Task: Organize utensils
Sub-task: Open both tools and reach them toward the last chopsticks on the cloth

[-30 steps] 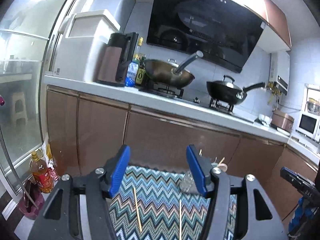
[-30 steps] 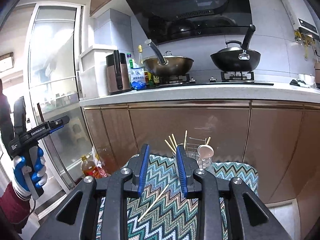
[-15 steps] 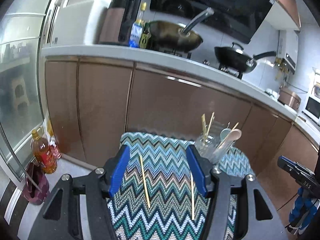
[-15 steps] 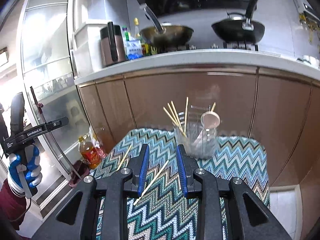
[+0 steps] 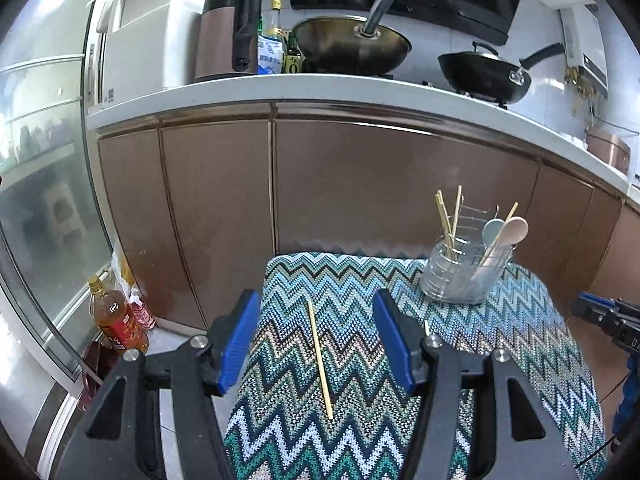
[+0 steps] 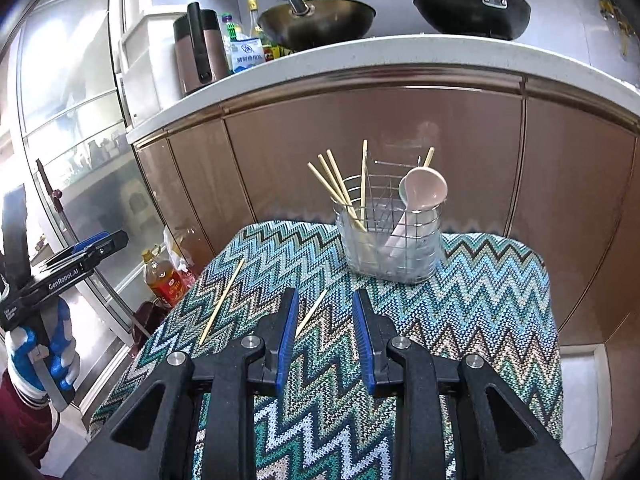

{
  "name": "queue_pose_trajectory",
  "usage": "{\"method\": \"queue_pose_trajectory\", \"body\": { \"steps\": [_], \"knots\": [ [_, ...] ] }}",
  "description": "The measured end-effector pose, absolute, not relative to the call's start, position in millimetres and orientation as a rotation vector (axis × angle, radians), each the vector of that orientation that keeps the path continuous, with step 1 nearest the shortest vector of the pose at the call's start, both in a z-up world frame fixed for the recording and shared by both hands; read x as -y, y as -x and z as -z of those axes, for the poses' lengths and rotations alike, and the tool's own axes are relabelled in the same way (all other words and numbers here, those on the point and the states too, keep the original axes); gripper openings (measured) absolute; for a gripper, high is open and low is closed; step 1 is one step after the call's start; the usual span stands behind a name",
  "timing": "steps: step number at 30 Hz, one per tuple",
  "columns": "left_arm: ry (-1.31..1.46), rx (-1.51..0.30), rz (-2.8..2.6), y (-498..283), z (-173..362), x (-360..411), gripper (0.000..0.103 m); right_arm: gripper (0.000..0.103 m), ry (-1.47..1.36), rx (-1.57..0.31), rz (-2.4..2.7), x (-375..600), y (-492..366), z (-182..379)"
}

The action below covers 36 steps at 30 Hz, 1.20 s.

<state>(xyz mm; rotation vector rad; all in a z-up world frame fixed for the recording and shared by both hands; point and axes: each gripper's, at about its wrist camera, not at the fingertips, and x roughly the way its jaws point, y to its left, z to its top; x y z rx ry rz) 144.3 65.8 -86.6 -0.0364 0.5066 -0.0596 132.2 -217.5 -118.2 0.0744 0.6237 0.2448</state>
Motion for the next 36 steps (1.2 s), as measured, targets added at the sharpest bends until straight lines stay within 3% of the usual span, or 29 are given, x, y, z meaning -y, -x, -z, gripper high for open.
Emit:
{"method": "queue_pose_trajectory", "body": {
  "steps": [14, 36],
  "knots": [
    [0.039, -0.568, 0.079, -171, 113, -69, 0.057, 0.028, -0.063, -0.686, -0.248, 199, -160, 135],
    [0.138, -0.937, 0.191, -256, 200, -74, 0.057, 0.028, -0.107, -0.906, -0.328, 177, -231, 217]
  ]
}}
